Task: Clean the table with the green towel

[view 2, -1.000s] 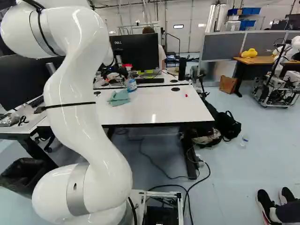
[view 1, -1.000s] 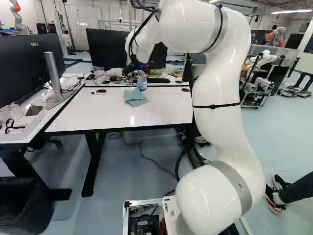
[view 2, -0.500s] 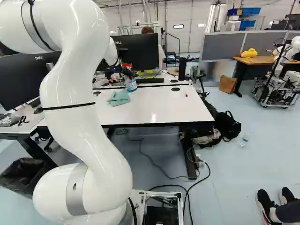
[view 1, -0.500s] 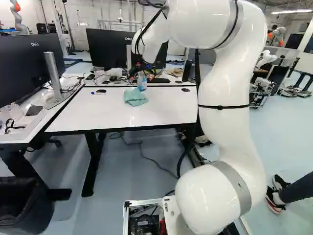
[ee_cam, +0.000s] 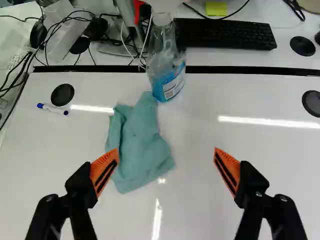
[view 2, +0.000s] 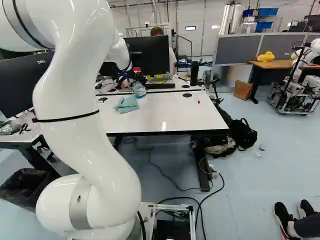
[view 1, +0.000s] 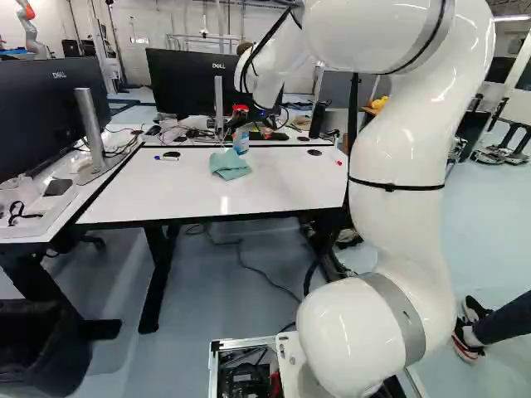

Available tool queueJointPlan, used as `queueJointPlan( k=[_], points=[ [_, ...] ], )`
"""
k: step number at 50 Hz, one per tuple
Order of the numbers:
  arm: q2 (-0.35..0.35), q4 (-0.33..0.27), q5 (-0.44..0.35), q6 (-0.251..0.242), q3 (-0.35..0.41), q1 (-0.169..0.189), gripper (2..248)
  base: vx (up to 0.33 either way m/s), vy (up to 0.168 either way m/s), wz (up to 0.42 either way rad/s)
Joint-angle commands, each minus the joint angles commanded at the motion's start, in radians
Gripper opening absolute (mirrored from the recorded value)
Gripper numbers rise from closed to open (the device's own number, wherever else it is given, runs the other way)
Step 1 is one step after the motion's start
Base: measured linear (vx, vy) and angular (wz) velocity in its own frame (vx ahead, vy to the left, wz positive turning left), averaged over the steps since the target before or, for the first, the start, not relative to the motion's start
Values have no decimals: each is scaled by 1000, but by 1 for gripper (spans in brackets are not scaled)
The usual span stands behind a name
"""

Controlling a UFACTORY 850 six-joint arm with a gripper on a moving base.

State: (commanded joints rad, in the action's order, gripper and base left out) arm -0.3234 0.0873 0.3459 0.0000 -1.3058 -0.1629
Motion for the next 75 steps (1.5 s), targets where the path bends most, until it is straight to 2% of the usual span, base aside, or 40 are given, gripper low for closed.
queueJointPlan(
  k=[75],
  points=[
    [378,0,0,0,414,93,247,0,0,0]
  ],
)
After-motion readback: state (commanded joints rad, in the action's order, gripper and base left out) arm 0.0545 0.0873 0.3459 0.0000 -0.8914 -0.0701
